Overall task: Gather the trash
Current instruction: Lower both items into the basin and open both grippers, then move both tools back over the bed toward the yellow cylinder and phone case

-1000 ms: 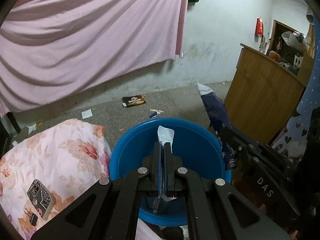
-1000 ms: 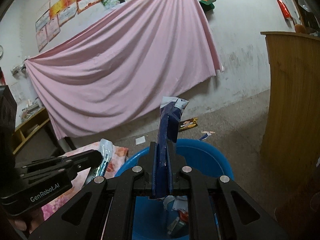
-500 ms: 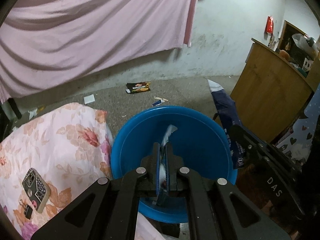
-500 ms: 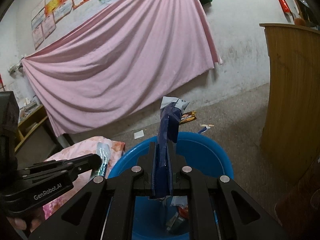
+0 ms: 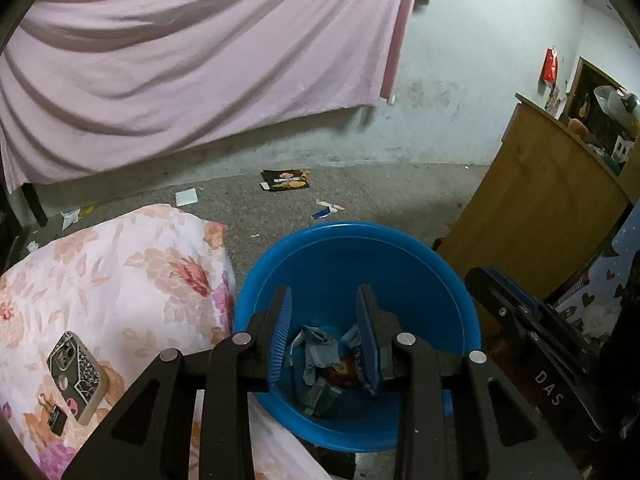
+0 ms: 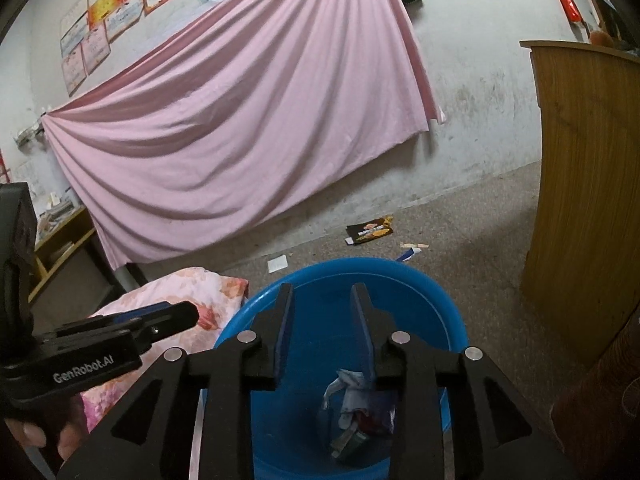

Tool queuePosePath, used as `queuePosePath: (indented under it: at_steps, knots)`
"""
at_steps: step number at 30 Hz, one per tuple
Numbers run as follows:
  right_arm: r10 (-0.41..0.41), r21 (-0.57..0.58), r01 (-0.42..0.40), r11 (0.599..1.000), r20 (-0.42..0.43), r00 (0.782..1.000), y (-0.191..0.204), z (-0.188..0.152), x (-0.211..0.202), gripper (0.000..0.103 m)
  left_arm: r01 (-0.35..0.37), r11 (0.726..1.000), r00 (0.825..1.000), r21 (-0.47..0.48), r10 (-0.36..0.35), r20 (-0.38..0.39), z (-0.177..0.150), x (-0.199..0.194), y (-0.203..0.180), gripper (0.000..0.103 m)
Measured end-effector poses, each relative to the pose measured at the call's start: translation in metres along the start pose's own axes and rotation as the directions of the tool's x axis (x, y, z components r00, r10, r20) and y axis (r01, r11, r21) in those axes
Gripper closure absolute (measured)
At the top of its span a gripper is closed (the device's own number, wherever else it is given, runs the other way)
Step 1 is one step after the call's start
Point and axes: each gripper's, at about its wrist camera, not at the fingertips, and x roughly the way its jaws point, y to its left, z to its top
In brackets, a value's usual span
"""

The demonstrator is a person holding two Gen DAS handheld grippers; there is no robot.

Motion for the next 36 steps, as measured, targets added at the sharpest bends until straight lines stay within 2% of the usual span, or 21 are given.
queuePosePath:
  at_steps: [13,19,21,22,24,25,27,29,31,33,36]
  knots:
    - [-0.005,-0.016,0.005,1.000,0.024,1.000,0.001,0.001,-0.001,0.075,-0.047,0.999,0.998,-0.008,0.048,0.039,0.005,-0.027,0.010,0.073]
    - [0.004,-0.030,-0.003,1.000,0.041,0.999,0.007,0.002,-0.007,0.075,-0.068,0.998,0.996,-0.017,0.069,0.065,0.005,-0.045,0.018,0.064]
    - [0.007,-0.041,-0.005,0.999,0.051,0.999,0.011,0.003,-0.009,0.075,-0.080,0.997,0.994,-0.021,0.081,0.076,0.005,-0.052,0.022,0.059]
    - [0.008,-0.046,-0.005,0.999,0.055,0.998,0.013,0.003,-0.010,0.074,-0.084,0.996,0.993,-0.024,0.086,0.082,0.005,-0.055,0.024,0.054]
    - [0.012,-0.053,-0.008,0.999,0.065,0.998,0.017,0.004,-0.012,0.061,-0.090,0.995,0.990,-0.036,0.093,0.107,0.004,-0.065,0.030,0.041]
    - [0.018,-0.055,-0.014,0.998,0.073,0.997,0.019,0.005,-0.014,0.057,-0.094,0.995,0.987,-0.043,0.098,0.125,0.003,-0.071,0.034,0.037]
    - [0.027,-0.060,-0.022,0.998,0.086,0.996,0.025,0.006,-0.017,0.055,-0.104,0.993,0.981,-0.056,0.111,0.159,0.001,-0.080,0.041,0.017]
    - [0.031,-0.072,-0.024,0.997,0.096,0.995,0.029,0.009,-0.018,0.052,-0.113,0.991,0.971,-0.073,0.126,0.206,-0.001,-0.092,0.048,0.010]
    - [0.037,-0.082,-0.028,0.996,0.112,0.993,0.034,0.010,-0.021,0.043,-0.117,0.989,0.957,-0.092,0.137,0.255,-0.005,-0.104,0.056,0.008]
    - [0.053,-0.086,-0.042,0.995,0.131,0.990,0.039,0.012,-0.024,0.028,-0.121,0.986,0.942,-0.112,0.149,0.301,-0.009,-0.117,0.065,0.005]
    - [0.071,-0.093,-0.056,0.994,0.164,0.984,0.048,0.014,-0.030,0.017,-0.134,0.981,0.918,-0.138,0.176,0.356,-0.014,-0.133,0.075,0.004]
